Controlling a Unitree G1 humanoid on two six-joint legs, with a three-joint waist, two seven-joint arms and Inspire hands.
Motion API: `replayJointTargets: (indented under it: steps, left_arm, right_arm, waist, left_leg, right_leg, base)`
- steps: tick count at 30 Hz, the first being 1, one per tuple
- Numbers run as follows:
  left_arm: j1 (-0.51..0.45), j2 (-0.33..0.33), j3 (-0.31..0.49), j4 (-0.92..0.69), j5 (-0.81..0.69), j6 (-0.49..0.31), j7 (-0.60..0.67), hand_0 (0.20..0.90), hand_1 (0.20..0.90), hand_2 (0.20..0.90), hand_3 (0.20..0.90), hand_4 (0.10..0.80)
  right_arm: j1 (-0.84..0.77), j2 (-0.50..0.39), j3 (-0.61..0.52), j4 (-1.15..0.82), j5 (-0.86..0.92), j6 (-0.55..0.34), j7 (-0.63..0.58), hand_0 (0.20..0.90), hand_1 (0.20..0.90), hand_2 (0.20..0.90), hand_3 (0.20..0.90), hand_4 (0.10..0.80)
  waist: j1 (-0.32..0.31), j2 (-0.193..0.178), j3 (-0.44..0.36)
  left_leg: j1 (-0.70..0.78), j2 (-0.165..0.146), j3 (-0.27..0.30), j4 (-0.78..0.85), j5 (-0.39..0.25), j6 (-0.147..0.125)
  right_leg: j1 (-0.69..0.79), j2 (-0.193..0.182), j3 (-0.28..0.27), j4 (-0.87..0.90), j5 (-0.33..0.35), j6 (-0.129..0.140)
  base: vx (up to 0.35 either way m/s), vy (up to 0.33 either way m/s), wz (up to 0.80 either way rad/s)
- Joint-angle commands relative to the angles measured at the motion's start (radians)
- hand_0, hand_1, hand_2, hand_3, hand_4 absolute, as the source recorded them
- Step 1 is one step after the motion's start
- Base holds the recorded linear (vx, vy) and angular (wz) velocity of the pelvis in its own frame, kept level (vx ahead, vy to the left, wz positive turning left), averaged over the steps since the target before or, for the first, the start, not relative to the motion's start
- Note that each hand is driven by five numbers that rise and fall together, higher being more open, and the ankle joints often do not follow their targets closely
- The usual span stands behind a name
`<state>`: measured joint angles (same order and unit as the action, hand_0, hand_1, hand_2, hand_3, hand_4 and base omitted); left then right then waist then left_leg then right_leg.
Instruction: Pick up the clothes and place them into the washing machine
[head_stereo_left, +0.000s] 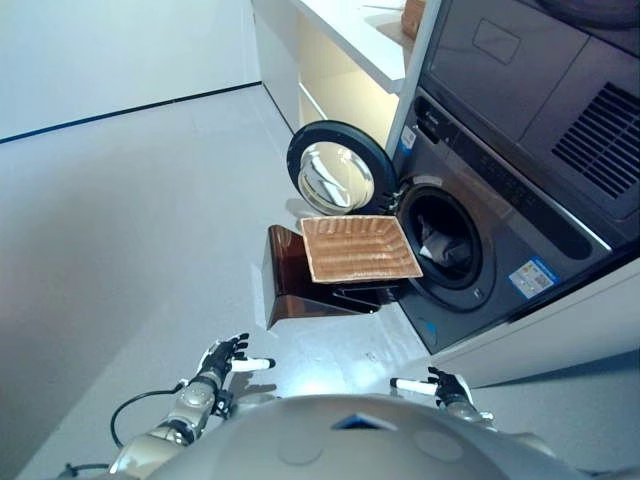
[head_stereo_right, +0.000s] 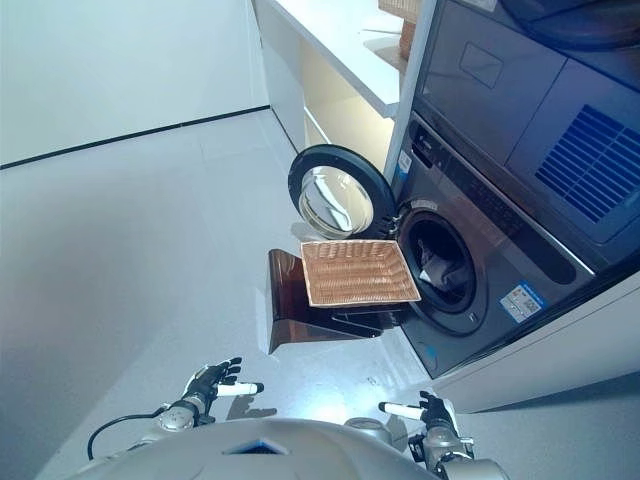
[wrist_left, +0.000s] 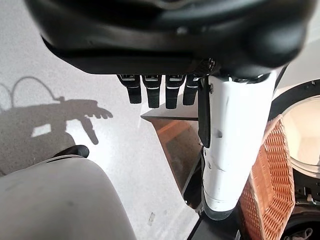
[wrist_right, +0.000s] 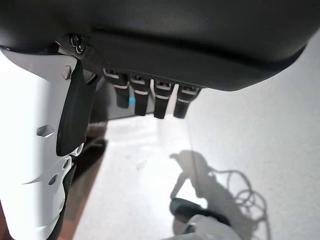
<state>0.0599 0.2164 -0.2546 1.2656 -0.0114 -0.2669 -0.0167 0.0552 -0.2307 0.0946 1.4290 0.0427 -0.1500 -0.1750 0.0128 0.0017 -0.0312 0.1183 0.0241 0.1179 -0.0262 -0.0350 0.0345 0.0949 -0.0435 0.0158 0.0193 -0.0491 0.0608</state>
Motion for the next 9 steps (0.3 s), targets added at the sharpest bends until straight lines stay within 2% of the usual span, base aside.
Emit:
replayJointTargets:
  steps: [1,9]
  left_arm:
    - [-0.044,-0.027,0.006,0.016,0.026,-0.026,-0.001,0.900,0.900,0.900,0.900,0.800]
    - [-0.035,-0.037,-0.011,-0.007,0.046,-0.028,-0.004,0.900,0.900,0.900,0.900,0.800]
  right_arm:
    - [-0.018,-0.025,-0.024,0.041,-0.017,-0.013,-0.011,0.900,0.900,0.900,0.900,0.800]
    - [-0.017,-0.030,-0.030,0.053,-0.012,-0.007,-0.005,0.900,0.900,0.900,0.900,0.800]
  waist:
    - [-0.001,-0.031,-0.050]
    - [-0.003,-0.019,-0.059]
  left_leg:
    - [-0.030,-0.007,-0.024,0.006,-0.011,-0.039]
    - [-0.002,-0.002,-0.025,-0.023,-0.004,-0.048]
  right_leg:
    - [-0.016,-0.034,0.011,0.001,0.034,0.044]
    - [0.007,-0.036,0.003,-0.017,0.030,0.046]
  base:
    - [0.046,-0.012,0.00]
    - [0.005,-0.001,0.00]
